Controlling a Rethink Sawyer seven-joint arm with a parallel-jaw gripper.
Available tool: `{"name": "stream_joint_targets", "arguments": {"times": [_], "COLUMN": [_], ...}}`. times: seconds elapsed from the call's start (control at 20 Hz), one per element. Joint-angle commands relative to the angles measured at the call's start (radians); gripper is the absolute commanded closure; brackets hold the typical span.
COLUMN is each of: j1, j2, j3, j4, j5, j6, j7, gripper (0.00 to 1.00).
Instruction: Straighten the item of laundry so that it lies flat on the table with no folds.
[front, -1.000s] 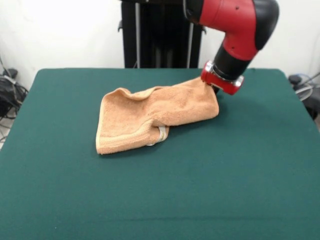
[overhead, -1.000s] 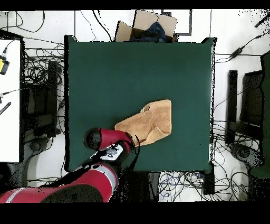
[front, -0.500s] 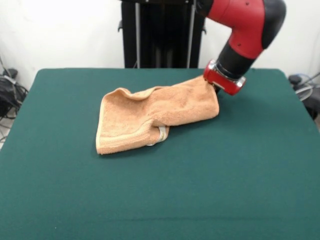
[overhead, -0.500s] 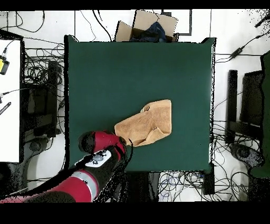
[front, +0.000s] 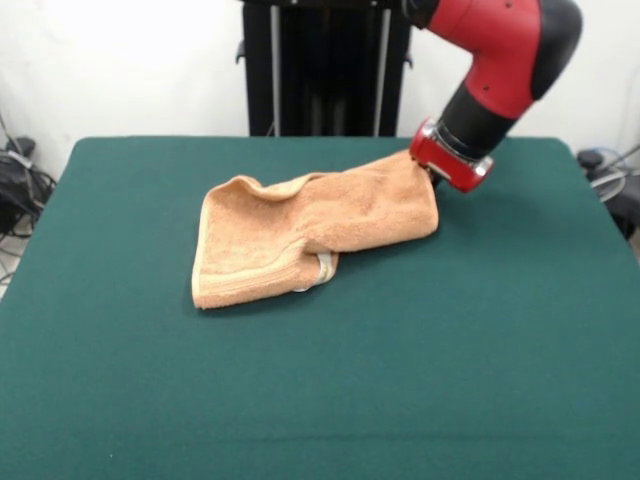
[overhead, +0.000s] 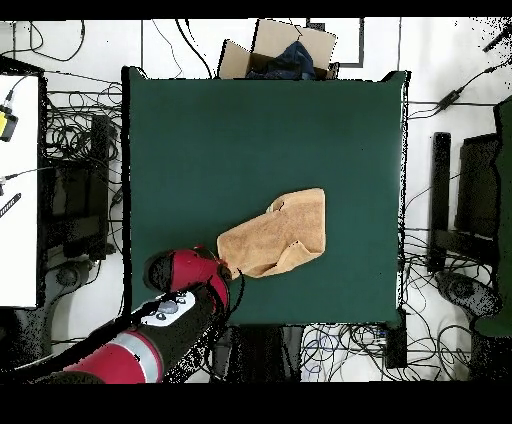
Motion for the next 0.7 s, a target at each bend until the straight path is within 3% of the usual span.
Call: {"name": "stream_joint_targets", "arguments": {"times": [0.05, 0.3, 0.7], "j1": [-0.037, -0.054, -0.15], "j2": [0.376, 0.401, 0.389], "j3": [0.059, 0.081, 0.103], "j4": [-0.256, -0.295, -0.385], "j5": [0.194, 0.195, -0.018], "j6": [-0.525, -0.627, -0.654], "j7": [0.352, 0.352, 0.197], "gripper": [1.0, 1.0, 1.0]}}
